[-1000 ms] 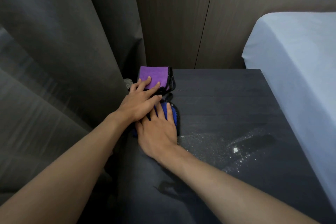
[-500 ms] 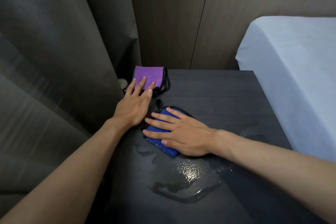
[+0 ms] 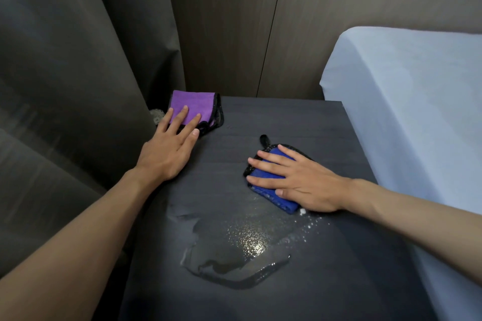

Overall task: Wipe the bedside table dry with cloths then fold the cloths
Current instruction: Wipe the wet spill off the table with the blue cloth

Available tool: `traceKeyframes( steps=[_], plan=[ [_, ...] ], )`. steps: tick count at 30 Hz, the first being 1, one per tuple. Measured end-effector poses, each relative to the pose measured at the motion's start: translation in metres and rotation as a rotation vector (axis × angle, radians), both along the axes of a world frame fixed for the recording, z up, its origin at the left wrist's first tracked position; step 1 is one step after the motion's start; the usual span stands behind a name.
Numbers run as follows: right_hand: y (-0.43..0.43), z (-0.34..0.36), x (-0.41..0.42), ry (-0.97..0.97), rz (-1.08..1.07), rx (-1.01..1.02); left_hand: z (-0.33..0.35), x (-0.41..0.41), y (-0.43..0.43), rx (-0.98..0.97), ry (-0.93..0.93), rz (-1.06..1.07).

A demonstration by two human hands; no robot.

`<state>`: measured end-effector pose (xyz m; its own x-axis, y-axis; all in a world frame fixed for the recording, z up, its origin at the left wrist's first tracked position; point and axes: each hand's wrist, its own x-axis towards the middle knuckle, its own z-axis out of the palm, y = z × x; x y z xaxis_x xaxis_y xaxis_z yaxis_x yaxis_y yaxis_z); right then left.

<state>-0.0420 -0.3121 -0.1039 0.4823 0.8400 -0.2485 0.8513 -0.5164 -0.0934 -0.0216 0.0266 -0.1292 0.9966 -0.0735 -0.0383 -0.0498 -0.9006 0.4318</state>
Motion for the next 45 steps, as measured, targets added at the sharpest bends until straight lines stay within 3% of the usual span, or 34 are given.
traceKeyframes(
  steps=[10, 29, 36, 39, 43, 45],
  plan=[
    [-0.078, 0.0, -0.005, -0.038, -0.326, -0.064, 0.001, -0.001, -0.001, -0.036, -0.005, 0.005],
    [-0.079, -0.008, -0.033, -0.013, -0.853, 0.03, 0.006, -0.004, -0.006, -0.034, 0.03, 0.032],
    [-0.048, -0.012, -0.061, 0.006, -1.271, 0.082, 0.008, -0.003, -0.006, -0.034, 0.039, 0.035],
    [-0.022, -0.014, -0.072, 0.111, -1.413, 0.084, 0.006, -0.003, -0.007, -0.022, 0.035, 0.033],
    [-0.044, 0.019, -0.048, 0.368, -1.41, 0.093, 0.006, -0.002, -0.007, -0.011, 0.037, 0.032],
    [-0.058, 0.039, -0.039, 0.275, -1.264, -0.074, 0.006, -0.002, -0.008, 0.018, 0.051, 0.029]
  ],
)
